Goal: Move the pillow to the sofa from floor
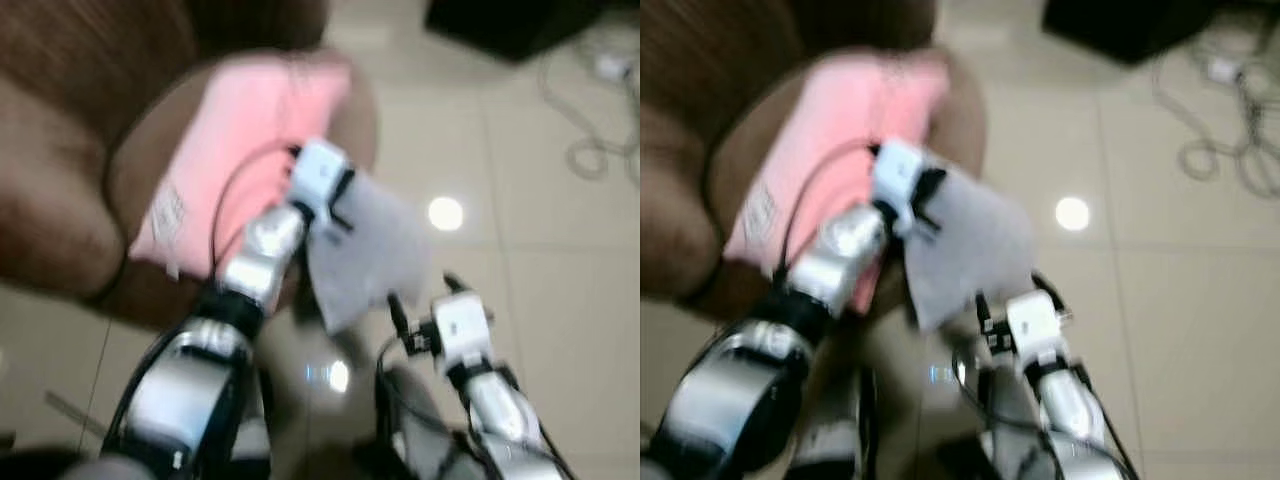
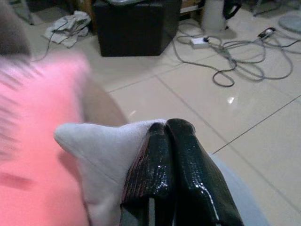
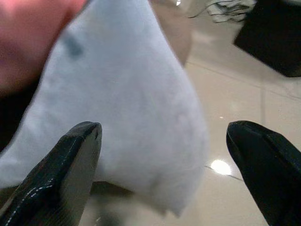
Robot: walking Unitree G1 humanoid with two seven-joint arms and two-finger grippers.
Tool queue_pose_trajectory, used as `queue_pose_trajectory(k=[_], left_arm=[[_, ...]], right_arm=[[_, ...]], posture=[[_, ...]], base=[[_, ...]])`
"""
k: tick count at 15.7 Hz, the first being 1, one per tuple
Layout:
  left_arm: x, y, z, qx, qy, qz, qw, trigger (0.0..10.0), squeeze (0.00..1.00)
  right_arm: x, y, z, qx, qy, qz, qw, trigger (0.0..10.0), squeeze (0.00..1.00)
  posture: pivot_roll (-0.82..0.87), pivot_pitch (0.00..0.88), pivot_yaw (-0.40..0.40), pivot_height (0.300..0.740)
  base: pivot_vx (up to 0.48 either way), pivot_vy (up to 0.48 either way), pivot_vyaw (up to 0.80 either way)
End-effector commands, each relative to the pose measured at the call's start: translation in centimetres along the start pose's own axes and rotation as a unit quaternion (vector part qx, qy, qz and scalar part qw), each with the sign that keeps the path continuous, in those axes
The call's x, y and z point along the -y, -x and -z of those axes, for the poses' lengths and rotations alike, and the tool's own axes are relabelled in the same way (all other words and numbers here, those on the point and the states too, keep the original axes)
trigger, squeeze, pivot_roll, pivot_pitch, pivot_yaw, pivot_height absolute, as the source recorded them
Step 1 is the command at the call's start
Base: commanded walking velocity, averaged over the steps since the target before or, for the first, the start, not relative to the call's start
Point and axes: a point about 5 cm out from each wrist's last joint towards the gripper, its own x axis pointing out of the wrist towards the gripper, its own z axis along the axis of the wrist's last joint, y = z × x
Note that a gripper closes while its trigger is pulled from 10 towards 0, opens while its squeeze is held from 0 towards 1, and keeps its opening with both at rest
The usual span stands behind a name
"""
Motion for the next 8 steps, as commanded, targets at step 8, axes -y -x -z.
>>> queue_pose_trajectory(k=[8], left_arm=[[0.67, -0.34, -0.76, 0.017, -0.005, 0.004, 1.0, 0.0, 0.0]], right_arm=[[-0.07, 0.65, 1.3, -0.027, -0.01, 0.001, 1.0, 10.0, 0.0]], posture=[[-0.07, 0.277, -0.038, 0.74]], base=[[0.0, 0.0, 0.0]])
